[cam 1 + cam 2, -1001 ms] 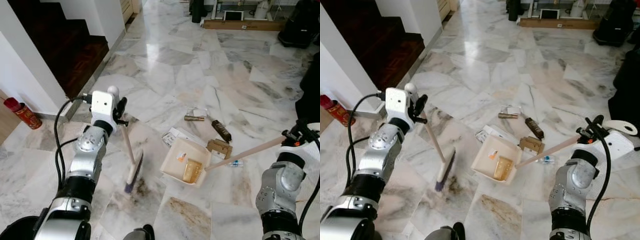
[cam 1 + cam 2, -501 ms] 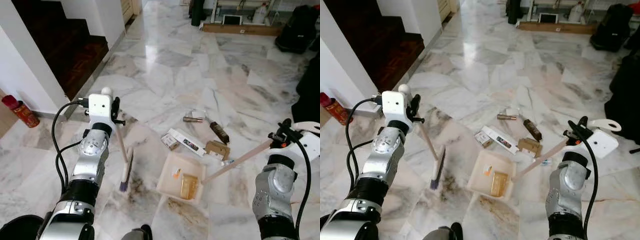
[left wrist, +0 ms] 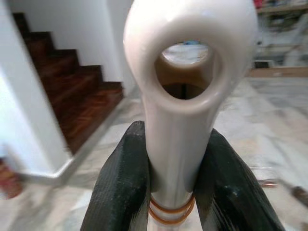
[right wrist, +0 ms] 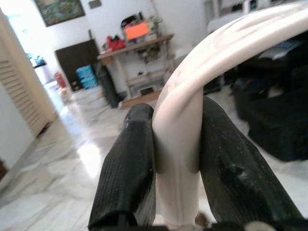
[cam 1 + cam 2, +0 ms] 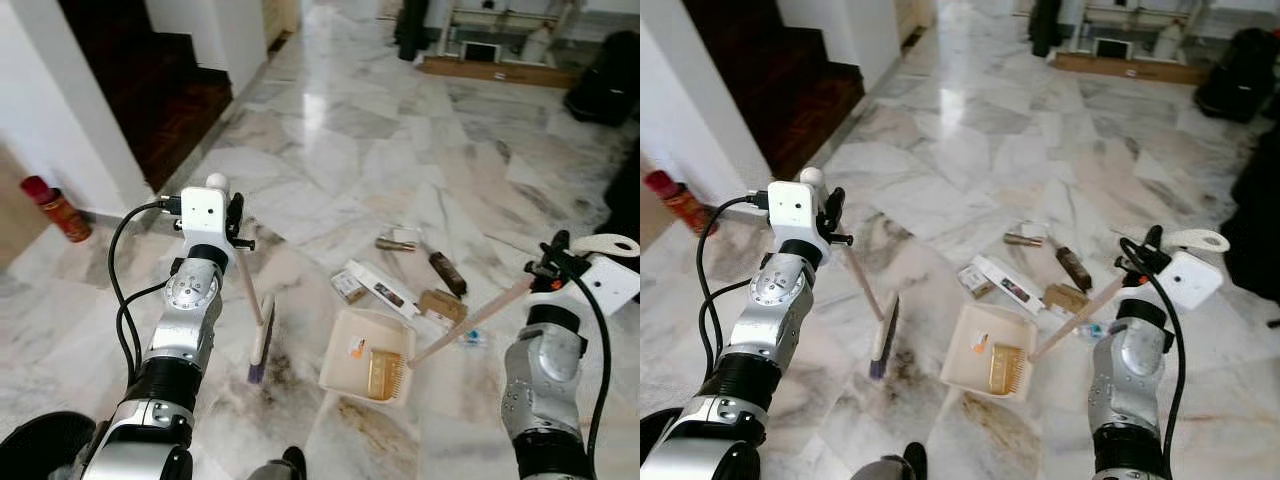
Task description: Sweep floor
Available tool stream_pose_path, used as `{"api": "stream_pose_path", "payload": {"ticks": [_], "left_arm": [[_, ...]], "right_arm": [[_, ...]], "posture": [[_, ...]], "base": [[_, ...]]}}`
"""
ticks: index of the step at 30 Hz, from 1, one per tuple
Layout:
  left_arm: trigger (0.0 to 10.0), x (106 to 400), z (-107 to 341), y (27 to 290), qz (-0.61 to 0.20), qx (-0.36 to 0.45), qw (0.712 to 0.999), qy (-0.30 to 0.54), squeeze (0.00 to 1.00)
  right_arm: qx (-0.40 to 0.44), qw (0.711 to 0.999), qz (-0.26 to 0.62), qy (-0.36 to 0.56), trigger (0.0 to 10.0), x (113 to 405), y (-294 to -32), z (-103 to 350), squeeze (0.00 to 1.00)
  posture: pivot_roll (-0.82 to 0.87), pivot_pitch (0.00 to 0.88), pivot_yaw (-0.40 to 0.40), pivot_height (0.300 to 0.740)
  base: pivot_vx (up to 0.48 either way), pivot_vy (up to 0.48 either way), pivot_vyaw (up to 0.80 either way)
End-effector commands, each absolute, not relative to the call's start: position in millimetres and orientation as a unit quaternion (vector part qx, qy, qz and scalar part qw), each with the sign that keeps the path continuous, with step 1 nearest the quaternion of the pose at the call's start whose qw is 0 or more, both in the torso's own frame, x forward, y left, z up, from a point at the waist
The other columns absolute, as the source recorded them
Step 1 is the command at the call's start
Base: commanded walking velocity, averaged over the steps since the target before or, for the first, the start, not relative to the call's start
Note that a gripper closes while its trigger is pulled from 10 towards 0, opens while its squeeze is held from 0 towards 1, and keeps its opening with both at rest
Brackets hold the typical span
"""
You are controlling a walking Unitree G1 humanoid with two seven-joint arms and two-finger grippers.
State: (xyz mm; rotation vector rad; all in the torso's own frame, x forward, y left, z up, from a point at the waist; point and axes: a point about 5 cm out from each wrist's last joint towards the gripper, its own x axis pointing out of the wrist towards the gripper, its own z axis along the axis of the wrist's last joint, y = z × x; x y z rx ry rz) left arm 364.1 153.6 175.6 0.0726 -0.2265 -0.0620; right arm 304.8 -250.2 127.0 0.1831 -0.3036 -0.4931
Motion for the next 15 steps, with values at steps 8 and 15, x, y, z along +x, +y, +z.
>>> {"api": "stream_pose_path", "payload": {"ticks": [8, 15], "left_arm": [[10.0, 363.8, 185.1, 155.3, -0.039, 0.045, 0.989, -0.137, 0.00], [10.0, 364.0, 185.8, 157.0, -0.040, 0.048, 0.989, -0.135, 0.00]], "right_arm": [[0.100, 0.948, -0.246, -0.174, 10.0, 305.5, -248.6, 137.5, 0.00], [0.101, 0.948, -0.247, -0.174, 10.0, 305.9, -247.5, 137.6, 0.00]], "posture": [[0.12, 0.071, 0.040, 0.740], [0.13, 0.089, 0.047, 0.740]], "base": [[0.000, 0.000, 0.80], [0.000, 0.000, 0.80]]}}
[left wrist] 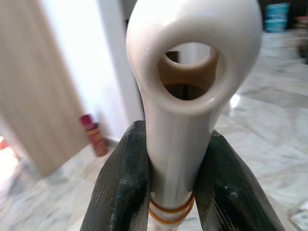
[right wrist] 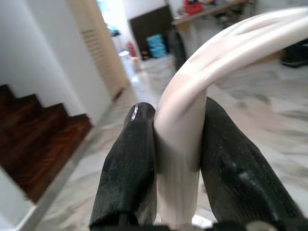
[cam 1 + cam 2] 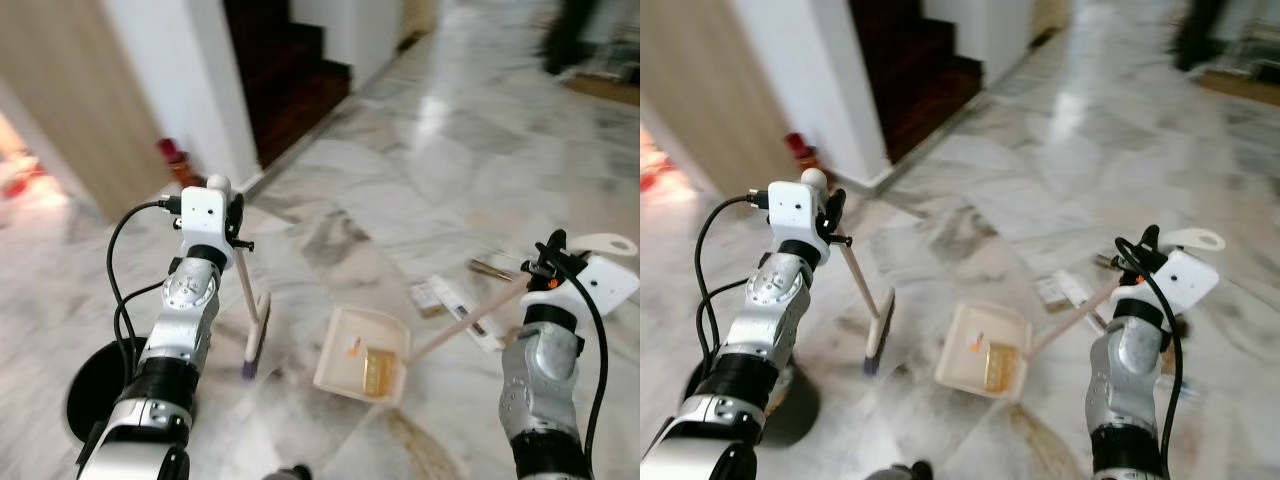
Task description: Sweep floor
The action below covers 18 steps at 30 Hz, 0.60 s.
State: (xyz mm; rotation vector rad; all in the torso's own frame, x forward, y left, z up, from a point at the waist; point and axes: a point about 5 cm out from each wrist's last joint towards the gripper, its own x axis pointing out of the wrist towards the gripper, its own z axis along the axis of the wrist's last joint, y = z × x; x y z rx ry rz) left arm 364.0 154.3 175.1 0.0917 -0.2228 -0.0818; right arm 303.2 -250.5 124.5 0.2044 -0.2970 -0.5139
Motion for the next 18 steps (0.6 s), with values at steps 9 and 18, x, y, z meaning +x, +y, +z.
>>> {"api": "stream_pose_path", "payload": {"ticks": [9, 18], "left_arm": [[10.0, 366, 182, 160, -0.034, 0.009, 0.992, -0.121, 0.00], [10.0, 359, 162, 146, -0.138, -0.036, 0.988, -0.053, 0.00]], "right_arm": [[0.104, 0.947, -0.250, -0.174, 10.0, 306, -248, 138, 0.00], [0.102, 0.949, -0.244, -0.174, 10.0, 311, -250, 143, 0.00]], "posture": [[0.14, 0.105, 0.047, 0.740], [0.15, 0.125, 0.034, 0.740]], "base": [[0.000, 0.000, 0.80], [0.000, 0.000, 0.74]]}}
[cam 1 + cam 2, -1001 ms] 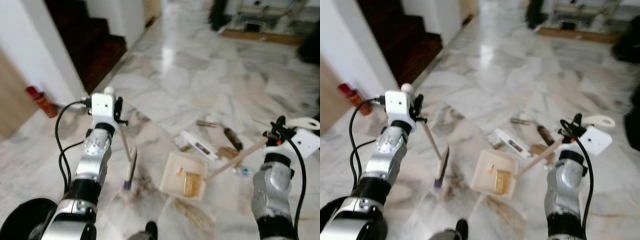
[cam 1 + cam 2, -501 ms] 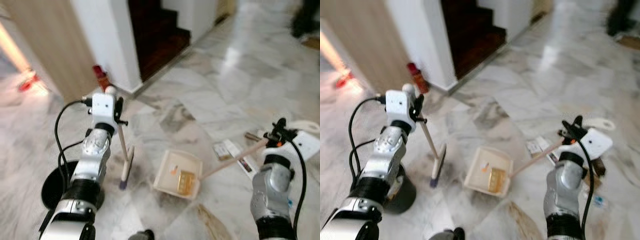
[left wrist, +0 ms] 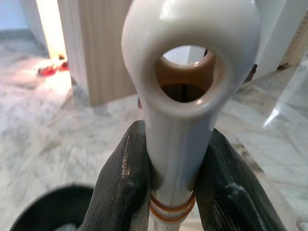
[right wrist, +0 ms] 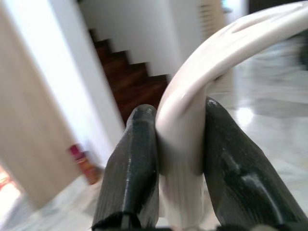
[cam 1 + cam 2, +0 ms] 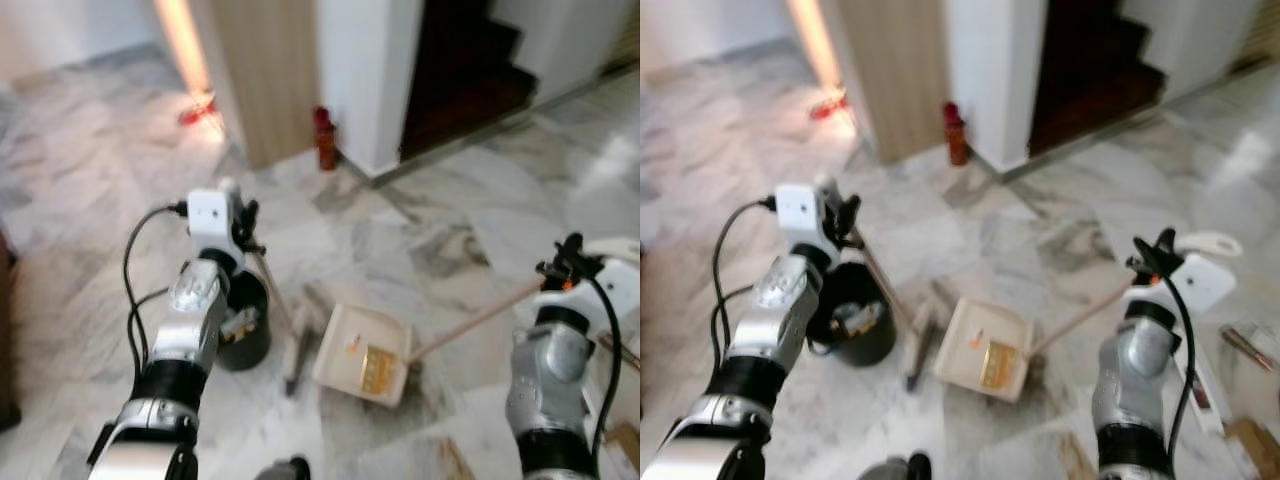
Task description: Sweep floor
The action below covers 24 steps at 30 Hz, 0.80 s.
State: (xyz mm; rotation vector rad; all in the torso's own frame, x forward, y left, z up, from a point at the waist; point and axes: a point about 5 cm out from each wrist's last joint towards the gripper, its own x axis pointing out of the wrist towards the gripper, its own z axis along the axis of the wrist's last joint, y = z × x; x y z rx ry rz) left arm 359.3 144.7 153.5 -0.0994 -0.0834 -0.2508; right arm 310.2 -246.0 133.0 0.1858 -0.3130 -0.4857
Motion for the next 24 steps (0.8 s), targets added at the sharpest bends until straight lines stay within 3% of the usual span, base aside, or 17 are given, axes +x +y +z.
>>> {"api": "stream_pose_path", "payload": {"ticks": [1, 12, 17, 24], "left_arm": [[10.0, 355, 159, 145, -0.151, -0.034, 0.987, -0.048, 0.00], [10.0, 343, 152, 146, -0.191, -0.045, 0.981, 0.003, 0.00], [10.0, 337, 150, 156, -0.138, -0.039, 0.989, 0.026, 0.00], [10.0, 330, 170, 174, -0.065, 0.060, 0.996, -0.009, 0.00]], "right_arm": [[0.108, 0.948, -0.246, -0.173, 10.0, 311, -251, 142, 0.00], [0.102, 0.949, -0.243, -0.172, 10.0, 314, -254, 145, 0.00], [0.098, 0.950, -0.240, -0.173, 10.0, 315, -255, 147, 0.00], [0.099, 0.951, -0.235, -0.173, 10.0, 316, -253, 147, 0.00]], "posture": [[0.15, 0.125, 0.029, 0.740], [0.15, 0.138, 0.016, 0.740], [0.15, 0.139, 0.016, 0.740], [0.16, 0.144, 0.010, 0.740]], "base": [[0.000, 0.000, 0.00], [0.000, 0.000, 0.00], [0.000, 0.000, 0.00], [0.000, 0.000, 0.00]]}}
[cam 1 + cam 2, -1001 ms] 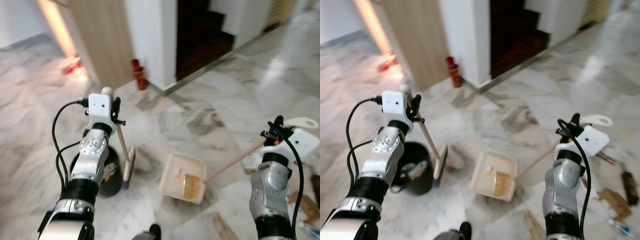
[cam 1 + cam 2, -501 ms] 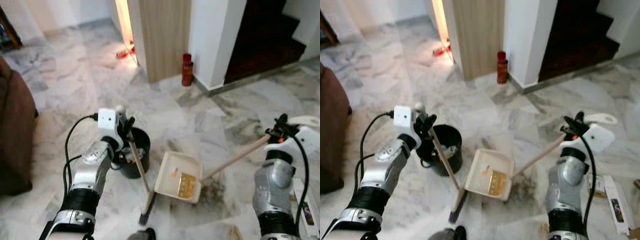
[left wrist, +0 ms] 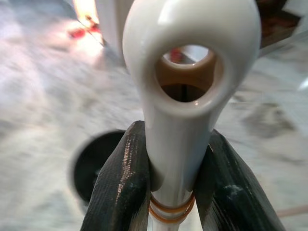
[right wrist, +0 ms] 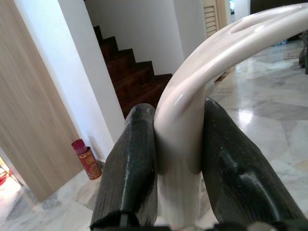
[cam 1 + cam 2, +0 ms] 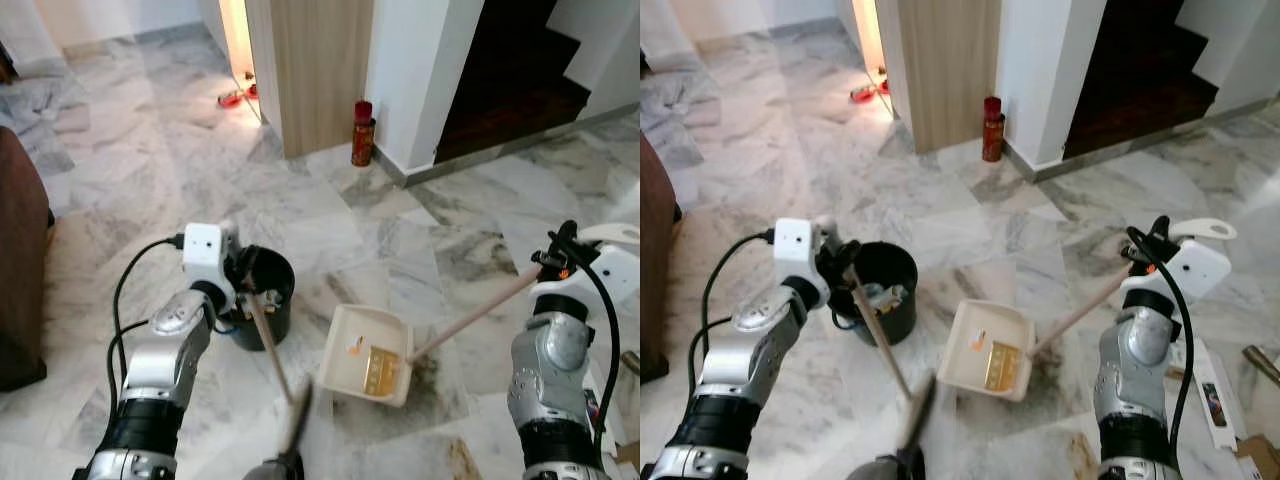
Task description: Sweep floor
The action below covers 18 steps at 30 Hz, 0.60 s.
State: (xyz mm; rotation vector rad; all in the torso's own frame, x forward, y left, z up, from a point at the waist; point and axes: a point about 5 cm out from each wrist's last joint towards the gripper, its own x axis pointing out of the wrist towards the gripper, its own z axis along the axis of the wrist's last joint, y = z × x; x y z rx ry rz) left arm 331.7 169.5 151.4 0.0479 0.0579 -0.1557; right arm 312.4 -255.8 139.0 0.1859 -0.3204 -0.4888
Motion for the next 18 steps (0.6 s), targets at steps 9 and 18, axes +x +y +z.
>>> {"api": "stream_pose_path", "payload": {"ticks": [9, 18], "left_arm": [[10.0, 328, 176, 165, -0.069, 0.054, 0.996, -0.011, 0.00], [10.0, 326, 175, 162, -0.063, 0.054, 0.997, -0.003, 0.00]], "right_arm": [[0.094, 0.953, -0.228, -0.176, 10.0, 320, -251, 150, 0.00], [0.092, 0.953, -0.230, -0.173, 10.0, 318, -253, 148, 0.00]], "posture": [[0.16, 0.142, 0.012, 0.740], [0.17, 0.139, 0.012, 0.740]], "base": [[0.000, 0.000, 0.44], [0.000, 0.000, 0.80]]}}
